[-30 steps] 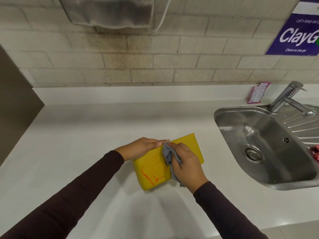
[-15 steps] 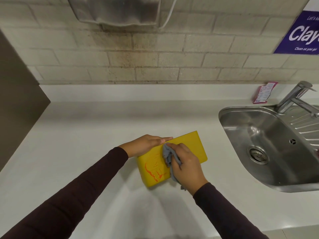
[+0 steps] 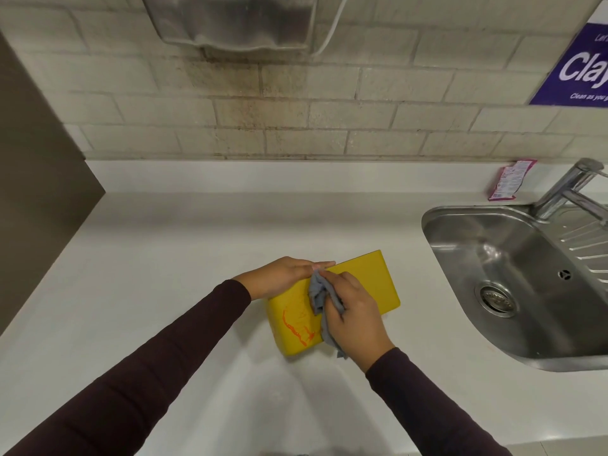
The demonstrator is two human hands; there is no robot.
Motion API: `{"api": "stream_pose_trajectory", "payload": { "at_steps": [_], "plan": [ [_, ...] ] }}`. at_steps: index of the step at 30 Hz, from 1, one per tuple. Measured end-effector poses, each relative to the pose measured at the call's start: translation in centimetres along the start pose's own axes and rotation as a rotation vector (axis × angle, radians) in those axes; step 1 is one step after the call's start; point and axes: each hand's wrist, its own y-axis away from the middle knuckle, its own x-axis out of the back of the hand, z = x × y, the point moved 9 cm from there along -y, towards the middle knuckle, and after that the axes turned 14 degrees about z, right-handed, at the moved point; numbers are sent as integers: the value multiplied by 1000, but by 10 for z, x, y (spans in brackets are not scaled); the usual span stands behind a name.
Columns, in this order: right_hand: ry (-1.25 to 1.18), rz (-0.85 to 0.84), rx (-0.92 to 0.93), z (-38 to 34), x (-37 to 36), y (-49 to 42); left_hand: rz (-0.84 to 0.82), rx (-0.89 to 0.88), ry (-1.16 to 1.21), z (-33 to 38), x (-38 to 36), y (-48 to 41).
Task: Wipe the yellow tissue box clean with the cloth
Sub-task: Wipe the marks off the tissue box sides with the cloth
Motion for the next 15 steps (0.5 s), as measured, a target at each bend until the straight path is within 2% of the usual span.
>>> {"api": "stream_pose_trajectory", "payload": {
  "at_steps": [4,10,15],
  "plan": [
    [-7,-112,59,-5,-2,15,-12,-19,-14,1,0,1],
    [14,63,-31,12,14,-2,-12,-32,-60,2,0,2],
    [-28,-65,47,-11,-12,9,-21,-30,1,2,0,2]
  ]
}}
